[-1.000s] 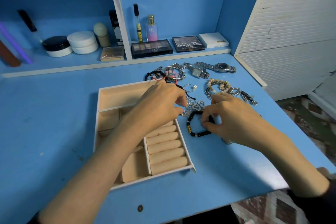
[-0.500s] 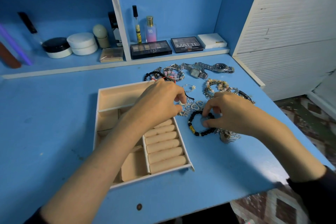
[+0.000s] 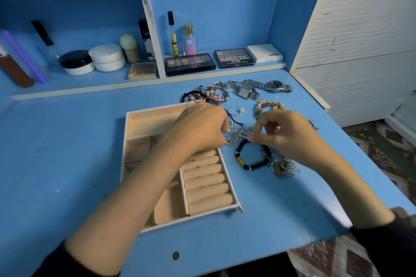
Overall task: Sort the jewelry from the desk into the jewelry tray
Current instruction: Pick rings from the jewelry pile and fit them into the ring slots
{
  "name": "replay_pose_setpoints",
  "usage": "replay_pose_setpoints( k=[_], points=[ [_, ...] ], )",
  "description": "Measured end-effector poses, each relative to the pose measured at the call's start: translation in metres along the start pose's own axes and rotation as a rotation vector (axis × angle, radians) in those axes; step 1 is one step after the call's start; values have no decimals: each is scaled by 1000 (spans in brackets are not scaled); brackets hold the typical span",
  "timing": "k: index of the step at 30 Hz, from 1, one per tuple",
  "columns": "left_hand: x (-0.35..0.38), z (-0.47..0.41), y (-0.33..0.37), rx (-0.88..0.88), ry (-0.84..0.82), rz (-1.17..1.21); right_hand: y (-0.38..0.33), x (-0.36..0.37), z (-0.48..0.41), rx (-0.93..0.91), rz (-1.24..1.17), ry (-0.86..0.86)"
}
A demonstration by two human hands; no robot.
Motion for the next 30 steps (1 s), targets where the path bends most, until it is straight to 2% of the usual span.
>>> replay_pose_setpoints(
  k=[6,10,19,30],
  points=[
    [10,-6,-1,-26,-57,-69,13,-13,-1,66,-309,320],
    [12,-13,-3,-53,-89,-42,13,-17,5,28,-351,459],
    [12,-12,-1,-46,-105,-27,7,-17,9,-21,-345,503],
    [14,-11,4,-71,-218,-103,6,-17,9,-34,-330,498]
  ],
)
Point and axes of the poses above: each hand's wrist, its own z-axis away from the middle knuckle, its own x-axis out of the palm, y = z × x, the point moved 10 cm from there along -z, towards the middle knuckle, and after that the axes turned 6 degrees about y, right-handed, at the moved point
